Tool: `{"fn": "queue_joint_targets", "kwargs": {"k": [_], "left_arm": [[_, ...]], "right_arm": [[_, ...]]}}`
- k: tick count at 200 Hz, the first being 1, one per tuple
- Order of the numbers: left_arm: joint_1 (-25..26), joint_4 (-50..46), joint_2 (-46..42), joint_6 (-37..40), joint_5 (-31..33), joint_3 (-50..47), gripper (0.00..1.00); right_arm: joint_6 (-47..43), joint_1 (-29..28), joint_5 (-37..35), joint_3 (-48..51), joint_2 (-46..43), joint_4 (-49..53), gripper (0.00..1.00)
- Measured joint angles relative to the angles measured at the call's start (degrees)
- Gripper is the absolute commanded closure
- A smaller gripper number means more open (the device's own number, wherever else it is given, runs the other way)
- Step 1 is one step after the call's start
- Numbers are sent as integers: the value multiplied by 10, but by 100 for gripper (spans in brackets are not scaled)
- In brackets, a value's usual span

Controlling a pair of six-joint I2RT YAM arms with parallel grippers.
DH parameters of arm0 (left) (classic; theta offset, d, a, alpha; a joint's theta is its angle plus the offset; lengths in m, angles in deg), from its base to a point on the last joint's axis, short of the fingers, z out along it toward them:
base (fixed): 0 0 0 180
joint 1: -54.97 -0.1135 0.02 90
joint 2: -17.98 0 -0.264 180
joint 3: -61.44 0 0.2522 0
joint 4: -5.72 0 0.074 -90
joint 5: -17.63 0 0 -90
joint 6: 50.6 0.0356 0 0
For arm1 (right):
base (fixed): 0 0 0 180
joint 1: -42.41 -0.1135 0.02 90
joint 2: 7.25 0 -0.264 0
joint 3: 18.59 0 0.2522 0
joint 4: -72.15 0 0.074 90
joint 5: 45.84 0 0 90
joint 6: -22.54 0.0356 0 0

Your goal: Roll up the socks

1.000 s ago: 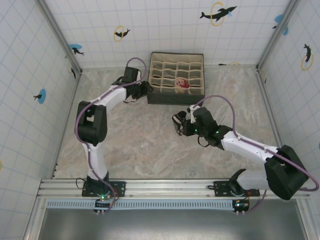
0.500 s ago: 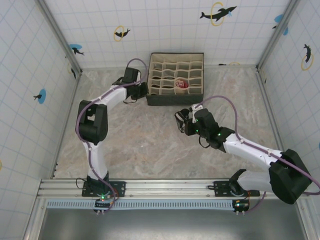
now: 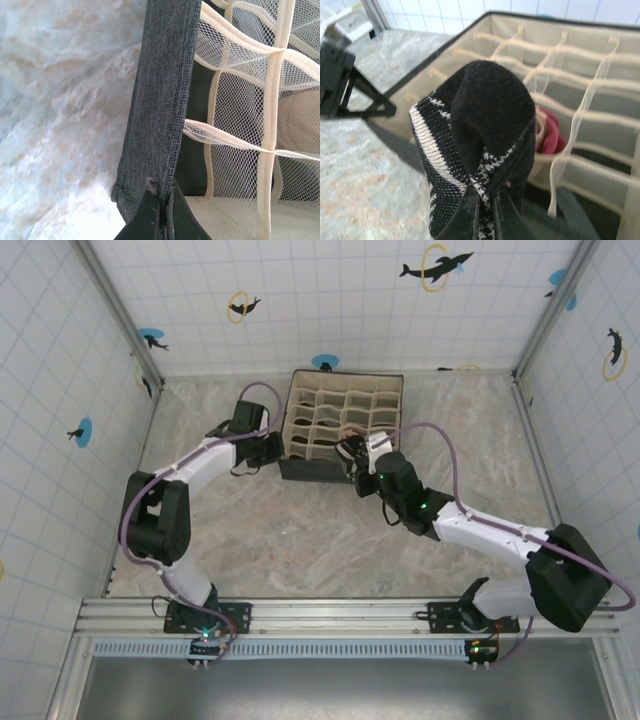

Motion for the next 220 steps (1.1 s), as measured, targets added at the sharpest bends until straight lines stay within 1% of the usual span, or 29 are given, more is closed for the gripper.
{"fn": "queue_joint_targets", "kwargs": {"k": [32, 60, 80, 97, 121, 132, 149, 165, 189, 220], "left_arm": [[1, 5, -58, -16, 8, -65, 100], [9, 12, -101, -37, 15, -110, 100], [16, 12, -124, -51, 21, -130, 88], [18, 10, -134, -66, 21, -138, 67], [18, 5, -136, -78, 17, -146, 44], [18, -2, -137, -78, 15, -147, 41], [18, -10, -141, -80, 14, -147, 31], [18, -20, -145, -76, 9, -140, 26], [18, -29, -145, -72, -10, -108, 24], [18, -28, -137, -62, -47, -42, 22]], "right_arm": [[-24, -9, -20, 0, 40, -69, 100], [-41, -10, -18, 0, 83, -136, 100], [-50, -11, -8, -3, 113, -180, 100], [-57, -10, 1, -14, 139, -215, 100], [-65, -10, 14, -30, 176, -268, 100], [-68, -10, 19, -33, 192, -296, 100], [-68, -7, 28, -33, 213, -331, 100], [-68, -3, 35, -33, 232, -367, 100], [-68, 2, 46, -25, 250, -419, 100], [-73, 2, 53, -14, 275, -475, 100]]}}
